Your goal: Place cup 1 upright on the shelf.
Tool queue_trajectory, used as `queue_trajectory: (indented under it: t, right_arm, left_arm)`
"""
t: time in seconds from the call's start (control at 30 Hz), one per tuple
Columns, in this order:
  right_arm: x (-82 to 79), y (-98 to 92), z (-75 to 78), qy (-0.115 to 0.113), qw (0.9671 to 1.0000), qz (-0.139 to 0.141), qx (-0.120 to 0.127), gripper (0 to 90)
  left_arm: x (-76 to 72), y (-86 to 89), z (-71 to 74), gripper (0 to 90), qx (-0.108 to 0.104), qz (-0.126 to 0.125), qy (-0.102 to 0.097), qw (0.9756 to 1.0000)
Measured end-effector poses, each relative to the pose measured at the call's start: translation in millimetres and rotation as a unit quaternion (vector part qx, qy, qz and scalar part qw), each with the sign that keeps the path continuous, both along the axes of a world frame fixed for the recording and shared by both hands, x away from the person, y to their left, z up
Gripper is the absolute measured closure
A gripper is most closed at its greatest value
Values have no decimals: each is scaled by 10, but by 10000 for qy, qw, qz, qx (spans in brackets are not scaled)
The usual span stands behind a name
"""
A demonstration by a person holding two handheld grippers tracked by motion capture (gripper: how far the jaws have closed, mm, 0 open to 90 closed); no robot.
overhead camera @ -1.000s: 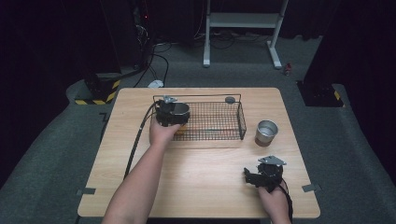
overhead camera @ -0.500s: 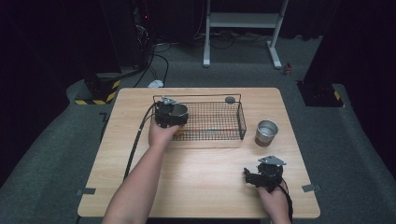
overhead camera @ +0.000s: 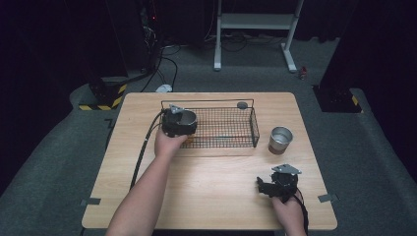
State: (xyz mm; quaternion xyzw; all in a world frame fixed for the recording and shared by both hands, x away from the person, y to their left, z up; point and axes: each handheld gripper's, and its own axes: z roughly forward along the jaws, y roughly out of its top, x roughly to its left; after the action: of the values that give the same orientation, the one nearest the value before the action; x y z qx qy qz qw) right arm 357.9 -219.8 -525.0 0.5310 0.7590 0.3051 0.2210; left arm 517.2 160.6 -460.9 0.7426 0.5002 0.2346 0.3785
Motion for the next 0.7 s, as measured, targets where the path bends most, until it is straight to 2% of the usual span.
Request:
queue_trajectory:
  t: [0.33, 0.7]
  right_arm:
    - [0, -1, 0, -5, 10000, 12, -6, 85]
    - [-2, 2, -1, -8, 10000, 11, 5, 85]
  left_arm:
    - [-38, 29, -37, 136, 138, -16, -55, 9999]
    - [-41, 27, -39, 134, 143, -21, -61, 9999]
